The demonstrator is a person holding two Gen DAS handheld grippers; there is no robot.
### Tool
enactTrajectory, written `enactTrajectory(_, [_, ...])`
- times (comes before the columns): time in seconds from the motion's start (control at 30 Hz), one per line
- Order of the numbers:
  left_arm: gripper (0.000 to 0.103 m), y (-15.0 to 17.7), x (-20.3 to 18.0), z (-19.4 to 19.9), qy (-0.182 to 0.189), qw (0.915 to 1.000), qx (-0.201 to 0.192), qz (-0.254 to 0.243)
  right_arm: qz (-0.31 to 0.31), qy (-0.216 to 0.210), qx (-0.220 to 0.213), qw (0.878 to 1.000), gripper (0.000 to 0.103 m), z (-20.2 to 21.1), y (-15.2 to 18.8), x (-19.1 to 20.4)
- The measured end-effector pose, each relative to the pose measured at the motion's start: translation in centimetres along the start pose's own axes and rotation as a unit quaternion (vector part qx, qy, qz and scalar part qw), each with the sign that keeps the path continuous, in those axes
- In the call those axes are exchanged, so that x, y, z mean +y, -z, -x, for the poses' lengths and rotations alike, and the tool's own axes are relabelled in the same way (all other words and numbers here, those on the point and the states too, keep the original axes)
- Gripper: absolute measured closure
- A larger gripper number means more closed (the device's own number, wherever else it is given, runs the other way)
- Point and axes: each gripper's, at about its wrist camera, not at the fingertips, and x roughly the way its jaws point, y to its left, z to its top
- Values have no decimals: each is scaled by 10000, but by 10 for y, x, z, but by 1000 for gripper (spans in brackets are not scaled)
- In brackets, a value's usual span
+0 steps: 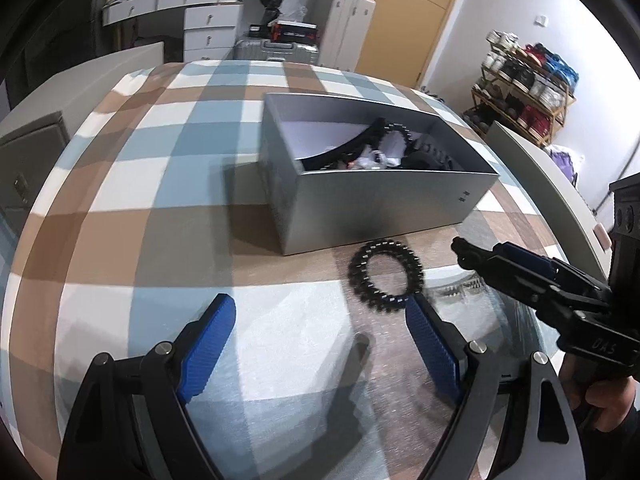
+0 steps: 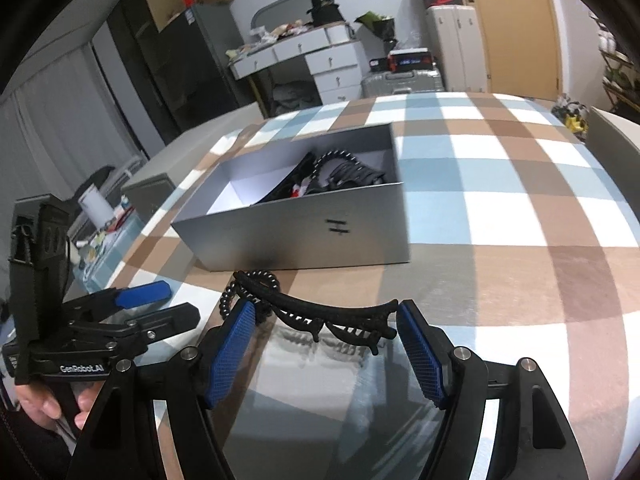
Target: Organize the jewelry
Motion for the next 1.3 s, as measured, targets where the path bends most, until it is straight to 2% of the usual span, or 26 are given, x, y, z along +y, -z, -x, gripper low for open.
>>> enactTrajectory(0.4, [19, -20, -38, -26, -9, 9978, 258, -612, -288, 158, -368, 9988, 30, 28, 6, -33])
enactTrajectory(0.63, [19, -25, -43, -39, -85, 9967, 496, -632, -262, 154, -444, 9986, 31, 36, 8, -43])
enactTrajectory(0.7, [19, -25, -44, -38, 15, 9968, 504, -628, -254, 150, -462, 9985, 31, 36, 7, -44])
enactTrajectory(0.8, [20, -24, -49, -37, 38, 9959, 507, -754, -295, 90, -467, 9984, 42, 37, 7, -47])
enactTrajectory(0.83, [22, -24, -51, -36, 31, 9954, 497, -816, -303, 85, -451, 9985, 42, 36, 7, -47])
enactTrajectory(0.9, [38, -23, -54, -38, -3, 9946, 522, -902, -325, 68, -396, 9987, 42, 33, 8, -48])
enactTrajectory(1.0, [56, -23, -57, -40, -178, 9930, 523, -1048, -320, 88, -370, 9988, 42, 33, 10, -47])
enactTrajectory(1.17, [71, -23, -58, -39, -137, 9919, 547, -1134, -327, 138, -381, 9986, 41, 39, 12, -48])
enactTrajectory(1.3, [76, -22, -59, -38, -142, 9913, 574, -1172, -286, 231, -270, 9990, 41, 40, 15, -47])
